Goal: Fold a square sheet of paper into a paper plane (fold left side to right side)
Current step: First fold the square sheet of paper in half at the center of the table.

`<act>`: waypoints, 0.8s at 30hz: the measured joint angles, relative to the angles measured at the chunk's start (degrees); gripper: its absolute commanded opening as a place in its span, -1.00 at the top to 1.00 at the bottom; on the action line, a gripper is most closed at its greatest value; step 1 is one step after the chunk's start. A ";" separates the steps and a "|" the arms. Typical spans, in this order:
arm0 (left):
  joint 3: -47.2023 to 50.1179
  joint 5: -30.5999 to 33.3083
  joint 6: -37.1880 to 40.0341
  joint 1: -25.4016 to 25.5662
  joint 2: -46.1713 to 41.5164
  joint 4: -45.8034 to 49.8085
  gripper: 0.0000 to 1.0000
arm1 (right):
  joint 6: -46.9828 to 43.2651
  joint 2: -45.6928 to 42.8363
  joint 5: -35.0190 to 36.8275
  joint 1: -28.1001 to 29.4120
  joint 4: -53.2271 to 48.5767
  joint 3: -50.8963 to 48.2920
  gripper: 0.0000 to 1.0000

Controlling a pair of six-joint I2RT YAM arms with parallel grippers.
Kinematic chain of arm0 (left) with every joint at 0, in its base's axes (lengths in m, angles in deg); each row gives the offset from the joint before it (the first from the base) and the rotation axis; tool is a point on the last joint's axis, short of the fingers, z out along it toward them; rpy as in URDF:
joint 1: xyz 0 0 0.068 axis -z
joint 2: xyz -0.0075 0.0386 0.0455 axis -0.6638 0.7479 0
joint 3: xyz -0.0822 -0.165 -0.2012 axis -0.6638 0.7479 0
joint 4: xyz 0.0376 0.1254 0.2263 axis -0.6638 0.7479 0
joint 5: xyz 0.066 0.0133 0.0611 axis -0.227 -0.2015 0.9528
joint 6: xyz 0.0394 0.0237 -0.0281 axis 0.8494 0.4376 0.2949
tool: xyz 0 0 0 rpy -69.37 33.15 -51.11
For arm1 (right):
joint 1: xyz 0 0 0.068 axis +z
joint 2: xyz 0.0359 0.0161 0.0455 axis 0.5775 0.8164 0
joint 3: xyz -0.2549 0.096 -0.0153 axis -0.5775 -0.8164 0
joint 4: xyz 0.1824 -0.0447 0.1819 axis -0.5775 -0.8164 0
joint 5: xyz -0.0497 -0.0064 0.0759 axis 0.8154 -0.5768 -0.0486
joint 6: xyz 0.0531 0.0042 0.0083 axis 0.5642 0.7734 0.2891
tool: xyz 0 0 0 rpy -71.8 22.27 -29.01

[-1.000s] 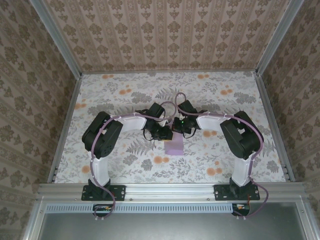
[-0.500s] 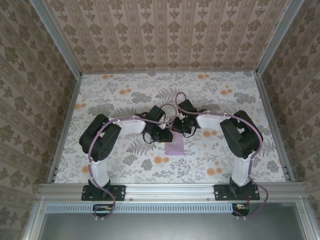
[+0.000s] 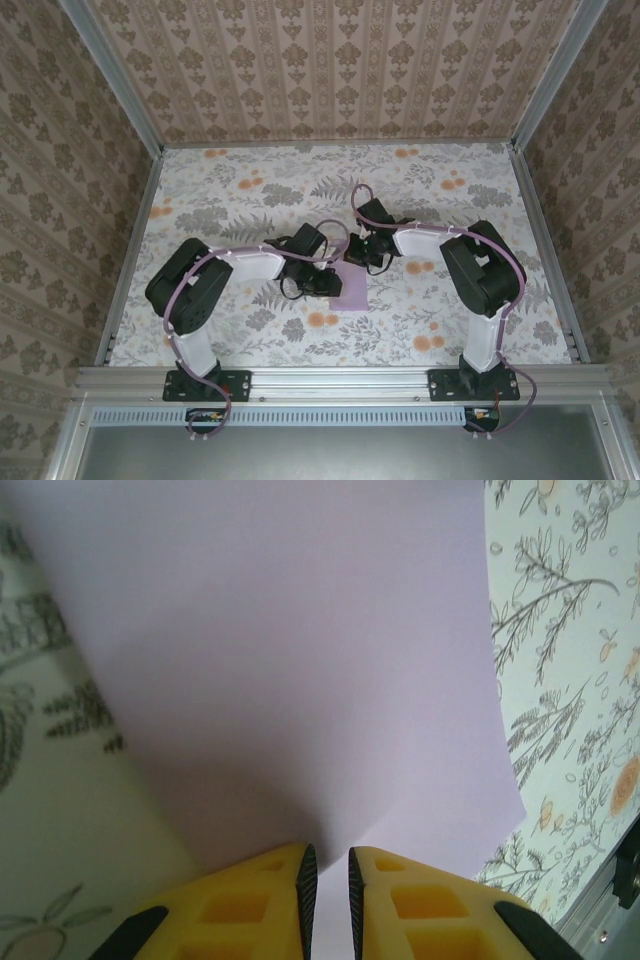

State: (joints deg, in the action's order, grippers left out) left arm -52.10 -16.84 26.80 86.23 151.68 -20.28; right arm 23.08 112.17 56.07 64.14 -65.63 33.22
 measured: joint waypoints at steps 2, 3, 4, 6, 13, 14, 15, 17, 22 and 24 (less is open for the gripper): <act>0.90 0.02 -0.42 0.33 -0.76 0.00 0.59 | 0.00 0.00 -0.04 -0.02 0.00 0.00 1.00; 1.18 0.07 -0.55 0.46 -1.01 -0.02 0.59 | 0.00 0.00 -0.07 -0.02 0.00 0.00 1.00; 1.49 0.17 -0.79 0.68 -1.27 0.00 0.59 | 0.00 0.00 -0.07 -0.02 0.00 0.00 1.00; 1.90 0.42 -0.90 1.03 -1.62 -0.20 0.59 | 0.00 0.02 -0.09 -0.02 -0.04 0.00 1.00; 3.32 0.94 -1.75 2.34 -2.78 -0.74 0.59 | -0.02 0.02 -0.20 -0.02 -0.17 0.00 1.00; 3.78 1.01 -1.97 2.49 -3.15 -0.96 0.58 | -0.02 0.02 -0.20 -0.02 -0.17 0.00 1.00; 4.17 1.01 -2.19 2.60 -3.52 -1.03 0.58 | -0.02 0.02 -0.20 -0.02 -0.17 0.00 1.00; 5.27 1.01 -2.60 2.91 -4.37 -1.09 0.58 | -0.02 0.02 -0.20 -0.02 -0.20 0.00 1.00; 7.32 0.74 -3.32 3.30 -6.08 -1.49 0.57 | -0.04 0.02 -0.20 -0.02 -0.22 0.00 1.00; 7.74 0.31 -3.34 3.30 -6.45 -1.14 0.55 | -0.04 0.02 -0.26 -0.02 -0.20 0.00 1.00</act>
State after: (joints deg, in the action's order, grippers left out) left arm -44.36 -16.54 23.46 89.53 145.23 -21.42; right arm 23.03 112.19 55.81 64.11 -65.82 33.22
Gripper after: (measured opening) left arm 0.217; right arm 0.046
